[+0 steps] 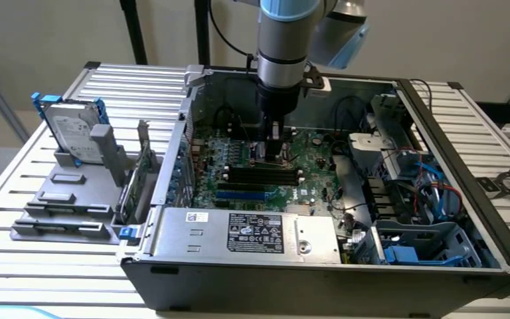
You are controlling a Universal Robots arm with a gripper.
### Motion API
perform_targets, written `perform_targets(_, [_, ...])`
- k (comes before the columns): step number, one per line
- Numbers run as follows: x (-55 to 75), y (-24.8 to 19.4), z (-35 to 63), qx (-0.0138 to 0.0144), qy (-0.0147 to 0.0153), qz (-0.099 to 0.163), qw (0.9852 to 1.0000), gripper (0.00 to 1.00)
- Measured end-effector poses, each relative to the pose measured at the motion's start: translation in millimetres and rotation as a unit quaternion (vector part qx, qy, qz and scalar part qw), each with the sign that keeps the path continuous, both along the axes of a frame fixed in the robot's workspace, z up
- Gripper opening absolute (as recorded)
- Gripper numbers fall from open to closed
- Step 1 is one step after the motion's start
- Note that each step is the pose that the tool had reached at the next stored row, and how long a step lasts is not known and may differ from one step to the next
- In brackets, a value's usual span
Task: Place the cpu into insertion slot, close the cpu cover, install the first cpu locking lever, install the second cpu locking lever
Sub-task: 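Place the cpu into insertion slot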
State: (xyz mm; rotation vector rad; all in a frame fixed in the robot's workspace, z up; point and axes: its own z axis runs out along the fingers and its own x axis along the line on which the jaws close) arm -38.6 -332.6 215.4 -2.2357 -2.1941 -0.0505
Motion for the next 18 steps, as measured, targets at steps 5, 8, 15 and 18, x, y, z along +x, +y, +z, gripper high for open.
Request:
perform_targets(5, [0.0, 3.3, -5.3, 0.0, 0.0006, 0.0, 1.0, 0.55])
perform_targets(8, [0.1, 4.8, -8.4, 0.0001, 0.0015, 0.0, 1.0, 0.55])
perform_targets(15, [0.5, 5.8, -11.9, -0.0001, 0.0054, 0.0, 1.0, 0.55])
perform_targets(18, [0.9, 6.0, -12.5, 0.0001, 0.0053, 0.0, 1.0, 0.55])
